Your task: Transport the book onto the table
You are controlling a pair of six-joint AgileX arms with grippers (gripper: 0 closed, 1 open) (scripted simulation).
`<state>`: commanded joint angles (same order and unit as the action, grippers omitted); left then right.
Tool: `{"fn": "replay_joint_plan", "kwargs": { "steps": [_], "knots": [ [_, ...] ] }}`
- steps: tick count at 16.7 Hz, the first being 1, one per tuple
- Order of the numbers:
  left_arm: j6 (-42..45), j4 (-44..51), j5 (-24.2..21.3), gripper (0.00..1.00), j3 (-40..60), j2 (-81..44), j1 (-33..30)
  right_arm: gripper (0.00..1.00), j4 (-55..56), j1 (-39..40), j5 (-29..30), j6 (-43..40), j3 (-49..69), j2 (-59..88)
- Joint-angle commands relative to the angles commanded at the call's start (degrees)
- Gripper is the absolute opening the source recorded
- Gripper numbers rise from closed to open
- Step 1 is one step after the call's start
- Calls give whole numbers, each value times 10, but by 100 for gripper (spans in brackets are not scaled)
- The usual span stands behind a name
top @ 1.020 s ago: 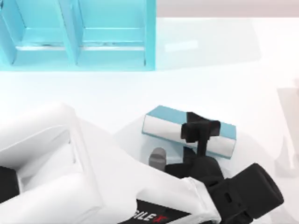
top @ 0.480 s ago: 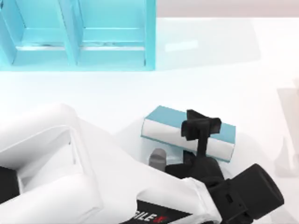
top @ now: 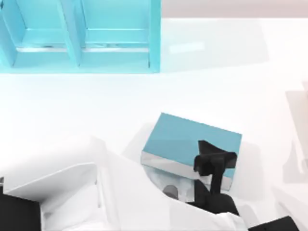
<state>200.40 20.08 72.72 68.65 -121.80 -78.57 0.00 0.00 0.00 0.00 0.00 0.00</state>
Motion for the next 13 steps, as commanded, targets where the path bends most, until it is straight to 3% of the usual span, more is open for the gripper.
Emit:
{"fn": "replay_joint_plan", "kwargs": {
  "steps": [8, 13],
  "knots": [
    [-387, 429, -11, 100, 82, -40, -107, 100, 0, 0, 0, 0, 0, 0],
    [-528, 571, -15, 100, 119, -52, -151, 100, 0, 0, 0, 0, 0, 0]
  ]
}}
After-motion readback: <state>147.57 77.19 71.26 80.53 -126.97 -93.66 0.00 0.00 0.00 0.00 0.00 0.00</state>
